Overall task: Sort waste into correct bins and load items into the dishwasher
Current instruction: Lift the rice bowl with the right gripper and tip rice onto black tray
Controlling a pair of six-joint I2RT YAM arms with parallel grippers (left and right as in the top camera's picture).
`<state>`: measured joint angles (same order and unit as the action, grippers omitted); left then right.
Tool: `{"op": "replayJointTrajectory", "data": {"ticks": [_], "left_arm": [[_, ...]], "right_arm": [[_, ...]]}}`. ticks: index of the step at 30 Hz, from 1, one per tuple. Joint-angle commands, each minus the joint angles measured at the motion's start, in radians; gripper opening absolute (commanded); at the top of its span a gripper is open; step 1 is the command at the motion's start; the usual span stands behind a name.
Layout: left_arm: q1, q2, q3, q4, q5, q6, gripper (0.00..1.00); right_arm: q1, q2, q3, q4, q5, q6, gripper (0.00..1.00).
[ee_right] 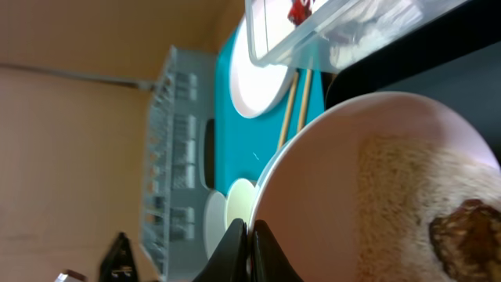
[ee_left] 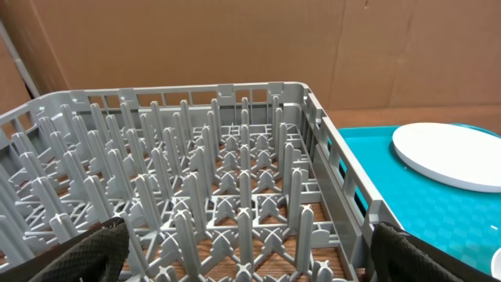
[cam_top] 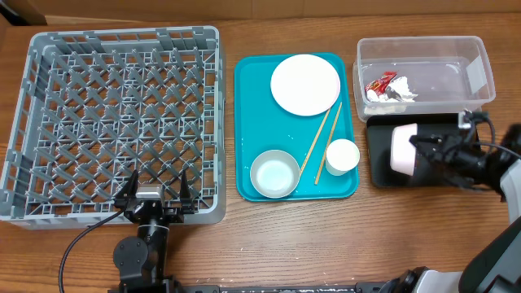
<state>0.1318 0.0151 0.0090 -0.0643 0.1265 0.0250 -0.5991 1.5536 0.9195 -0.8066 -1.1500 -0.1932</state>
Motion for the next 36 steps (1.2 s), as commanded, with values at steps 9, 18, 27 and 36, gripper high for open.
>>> {"op": "replayJointTrajectory", "data": {"ticks": [9, 18, 27, 36], "left_arm": [[0.005, -0.011, -0.004, -0.003, -0.003, -0.010, 1.00], [0.005, -0.011, -0.004, -0.003, -0.003, -0.010, 1.00], [0.005, -0.011, -0.004, -0.003, -0.003, -0.010, 1.00], [0.005, -0.011, -0.004, -0.003, -0.003, -0.010, 1.00]], "right_arm": [[-0.071, 0.158, -0.056, 0.172, -0.419, 0.033, 0.04], [-0.103, 0.215, -0.056, 0.289, -0.419, 0.271, 0.04], [-0.196, 0.215, -0.056, 0.336, -0.419, 0.554, 0.04], [-0.188, 0.215, -0.056, 0.371, -0.420, 0.554, 0.04]]}}
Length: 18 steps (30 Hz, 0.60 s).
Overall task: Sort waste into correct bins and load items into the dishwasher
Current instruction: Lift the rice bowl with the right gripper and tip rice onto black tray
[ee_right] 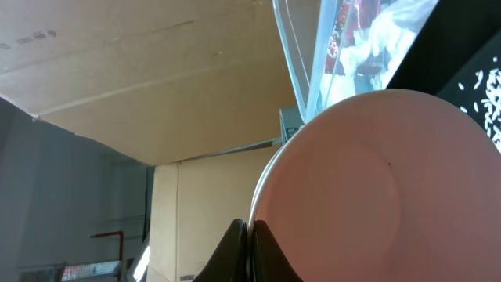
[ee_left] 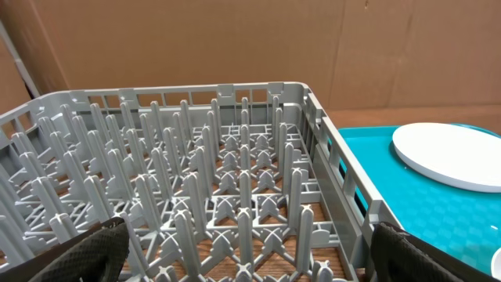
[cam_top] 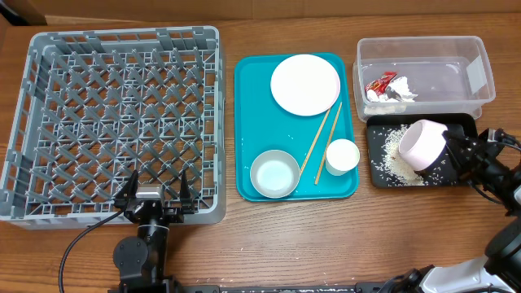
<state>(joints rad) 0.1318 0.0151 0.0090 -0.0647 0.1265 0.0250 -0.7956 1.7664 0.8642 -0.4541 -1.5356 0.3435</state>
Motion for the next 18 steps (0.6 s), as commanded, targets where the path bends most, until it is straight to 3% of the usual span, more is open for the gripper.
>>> {"op": "replayJointTrajectory", "data": {"ticks": [1, 9, 15, 18], "left_arm": [[0.005, -0.011, -0.004, -0.002, -0.003, -0.010, 1.00], [0.005, -0.011, -0.004, -0.002, -0.003, -0.010, 1.00], [0.005, -0.011, -0.004, -0.002, -0.003, -0.010, 1.00], [0.005, -0.011, -0.004, -0.002, -0.003, -0.010, 1.00]], "right_arm": [[0.010, 0.002, -0.001, 0.024, -0.034, 0.021, 0.04], [0.052, -0.043, 0.000, 0.000, -0.034, -0.012, 0.04], [0.155, -0.222, 0.028, 0.004, -0.023, -0.024, 0.04], [0.224, -0.327, 0.070, 0.005, 0.074, 0.032, 0.04]]}}
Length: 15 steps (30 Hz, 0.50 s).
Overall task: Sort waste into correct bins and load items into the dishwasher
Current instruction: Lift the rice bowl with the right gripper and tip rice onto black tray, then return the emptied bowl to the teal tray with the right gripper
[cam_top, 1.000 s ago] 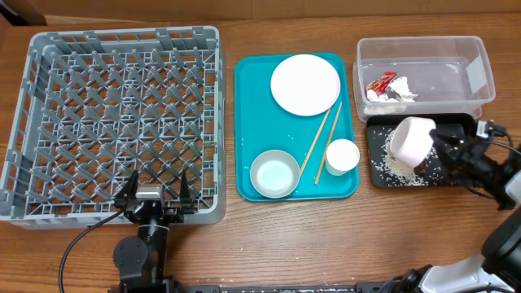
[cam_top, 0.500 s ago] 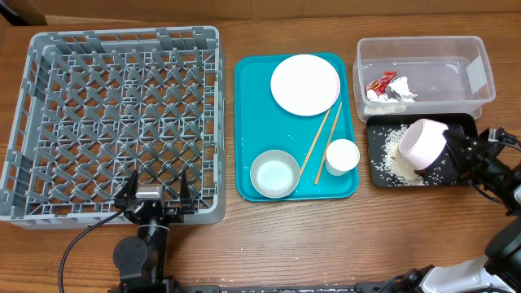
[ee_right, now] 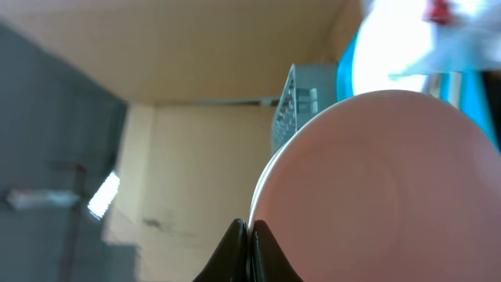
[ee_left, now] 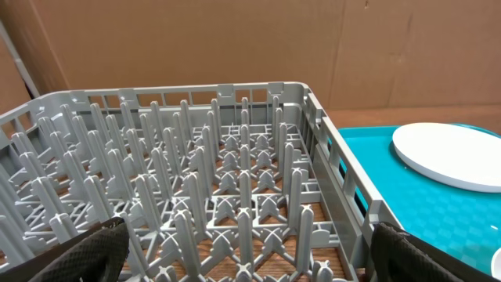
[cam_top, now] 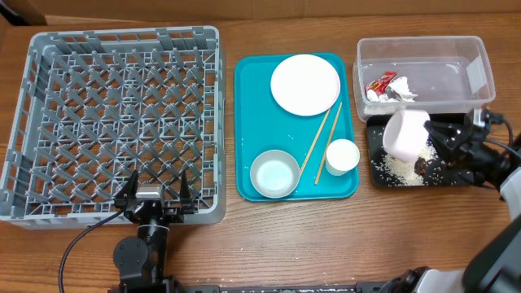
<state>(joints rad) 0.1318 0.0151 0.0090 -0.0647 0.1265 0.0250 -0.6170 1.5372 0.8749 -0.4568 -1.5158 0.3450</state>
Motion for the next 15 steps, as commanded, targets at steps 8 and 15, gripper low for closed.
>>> {"op": "replayJointTrajectory", "data": {"ticks": [8, 15], "left_arm": [[0.005, -0.011, -0.004, -0.002, -0.003, -0.010, 1.00], [0.005, -0.011, -0.004, -0.002, -0.004, -0.010, 1.00]], "right_arm": [[0.478, -0.216, 0.250, -0.008, 0.529, 0.105, 0.04], [0.978, -0.098, 0.422, -0.020, 1.145, 0.069, 0.04]]}}
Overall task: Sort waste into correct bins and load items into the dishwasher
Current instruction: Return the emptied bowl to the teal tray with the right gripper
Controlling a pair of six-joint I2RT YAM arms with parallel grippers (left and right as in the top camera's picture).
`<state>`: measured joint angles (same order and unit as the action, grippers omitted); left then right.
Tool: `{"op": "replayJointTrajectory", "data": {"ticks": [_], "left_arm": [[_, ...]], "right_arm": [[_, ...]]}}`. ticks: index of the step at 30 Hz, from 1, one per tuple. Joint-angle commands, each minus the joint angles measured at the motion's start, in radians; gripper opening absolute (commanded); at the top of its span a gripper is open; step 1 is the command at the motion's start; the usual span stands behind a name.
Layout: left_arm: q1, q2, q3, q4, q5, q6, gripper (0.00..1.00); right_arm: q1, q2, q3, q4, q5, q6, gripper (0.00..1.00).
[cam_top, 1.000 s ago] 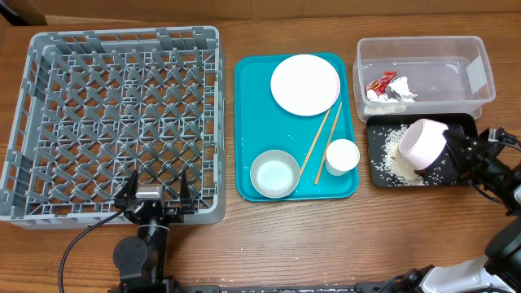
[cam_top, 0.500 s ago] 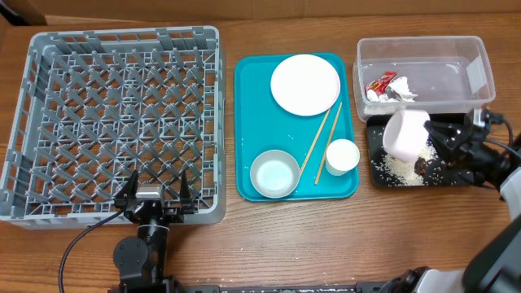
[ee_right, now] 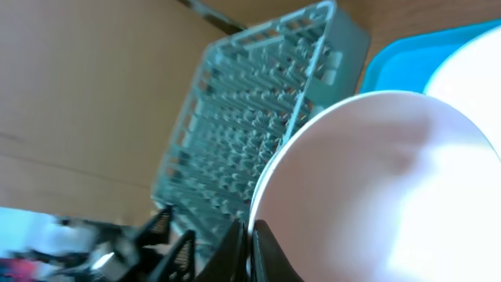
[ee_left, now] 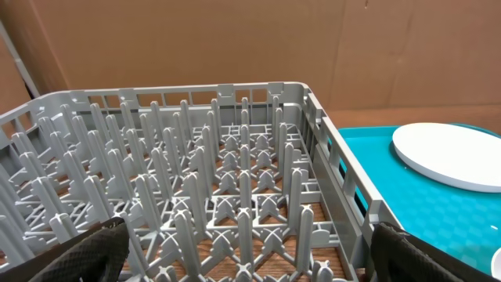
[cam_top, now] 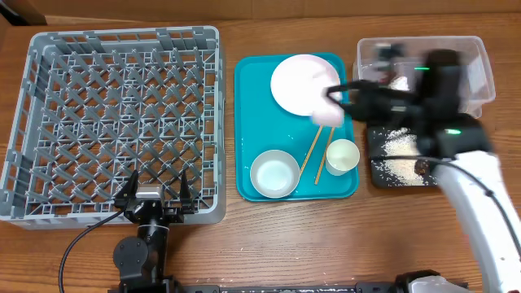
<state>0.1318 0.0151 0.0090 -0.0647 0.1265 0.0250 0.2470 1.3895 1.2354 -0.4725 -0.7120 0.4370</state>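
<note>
My right gripper (ee_right: 249,239) is shut on the rim of a pink bowl (ee_right: 376,196), which fills the right wrist view and looks bare inside. In the blurred overhead view that bowl (cam_top: 327,114) hangs over the teal tray (cam_top: 248,122), beside the white plate (cam_top: 299,81), with the right gripper (cam_top: 335,96) on it. The grey dish rack (cam_top: 122,114) stands at the left. My left gripper (cam_top: 153,195) stays open at the rack's near edge, its fingers (ee_left: 94,251) wide apart over the rack pegs (ee_left: 235,180).
The tray also carries a pale blue bowl (cam_top: 274,173), a white cup (cam_top: 342,155) and chopsticks (cam_top: 313,150). A clear bin (cam_top: 472,57) with wrappers sits at the back right. In front of it a black bin (cam_top: 399,159) holds scattered rice and a dark lump.
My right arm has moved left with the pink bowl, from over the black bin to over the teal tray by the white plate. The left arm has not moved.
The pink bowl, held by my right gripper, was tipped over the black bin with rice and a dark lump still inside. Then rice lay in the bin and the bowl's inside was bare. Then the lump lay there too. Now the bowl is over the tray.
</note>
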Motion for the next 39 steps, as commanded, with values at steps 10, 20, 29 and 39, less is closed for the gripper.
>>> {"op": "replayJointTrajectory", "data": {"ticks": [10, 20, 29, 39], "left_arm": [[0.005, -0.011, -0.004, -0.002, -0.003, -0.010, 1.00], [0.005, -0.011, -0.004, -0.002, -0.003, -0.010, 1.00], [0.005, -0.011, -0.004, -0.002, -0.003, -0.010, 1.00], [0.005, -0.011, -0.004, -0.002, -0.003, -0.010, 1.00]], "right_arm": [[0.406, 0.383, 0.178, -0.016, 0.716, -0.158, 0.04], [0.435, 0.541, 0.178, 0.000, 0.782, -0.237, 0.04], [0.435, 0.558, 0.195, 0.021, 0.782, -0.256, 0.24], [0.435, 0.452, 0.447, -0.346, 0.764, -0.184, 0.44]]}}
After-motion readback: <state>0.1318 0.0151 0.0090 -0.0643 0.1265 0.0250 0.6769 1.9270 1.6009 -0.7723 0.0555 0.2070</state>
